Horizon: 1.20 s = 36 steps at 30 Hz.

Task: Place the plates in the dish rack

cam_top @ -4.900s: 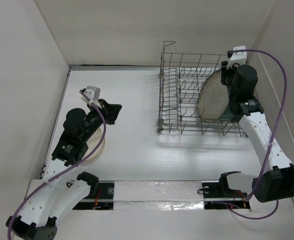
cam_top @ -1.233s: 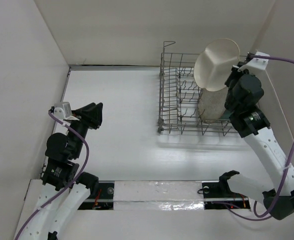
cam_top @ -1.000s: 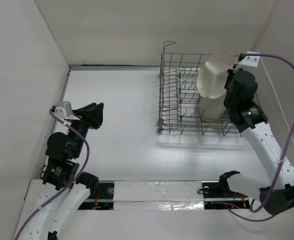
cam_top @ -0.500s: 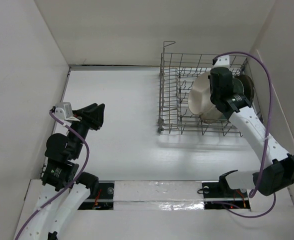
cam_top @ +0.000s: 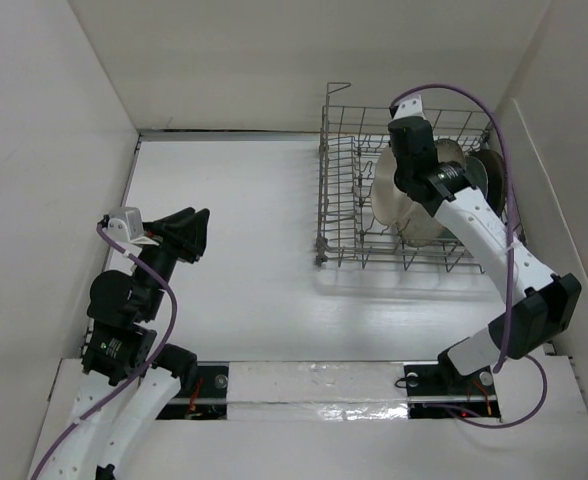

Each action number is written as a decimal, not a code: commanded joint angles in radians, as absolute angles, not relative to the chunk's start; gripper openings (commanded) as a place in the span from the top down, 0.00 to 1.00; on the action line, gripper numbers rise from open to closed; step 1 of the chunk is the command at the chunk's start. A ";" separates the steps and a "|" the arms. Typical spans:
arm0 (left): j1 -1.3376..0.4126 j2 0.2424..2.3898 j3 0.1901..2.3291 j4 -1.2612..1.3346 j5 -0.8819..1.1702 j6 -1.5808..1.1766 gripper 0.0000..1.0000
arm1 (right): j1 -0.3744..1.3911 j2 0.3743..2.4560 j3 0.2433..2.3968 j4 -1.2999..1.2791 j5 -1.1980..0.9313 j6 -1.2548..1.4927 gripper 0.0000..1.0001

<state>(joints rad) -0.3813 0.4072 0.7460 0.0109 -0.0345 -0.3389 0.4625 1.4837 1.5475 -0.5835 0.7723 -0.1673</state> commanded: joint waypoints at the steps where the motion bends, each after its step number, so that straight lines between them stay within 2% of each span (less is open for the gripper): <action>1: -0.394 0.391 0.744 0.051 -0.028 -0.337 0.65 | 0.491 1.460 1.690 -0.480 0.873 -0.216 1.00; 12: -0.422 0.393 0.746 0.048 -0.040 -0.330 0.65 | 0.522 1.559 1.836 -0.623 0.919 -0.278 1.00; 24: -0.422 0.400 0.746 0.051 -0.026 -0.333 0.65 | 0.522 1.537 1.819 -0.657 0.919 -0.301 1.00; 36: -0.422 0.393 0.746 0.046 -0.034 -0.330 0.64 | 0.512 1.647 1.815 -0.657 0.891 -0.295 1.00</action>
<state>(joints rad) -0.4175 0.4000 0.7460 0.0105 -0.0349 -0.3382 0.5182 1.6554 1.7443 -0.7624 0.8349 -0.2714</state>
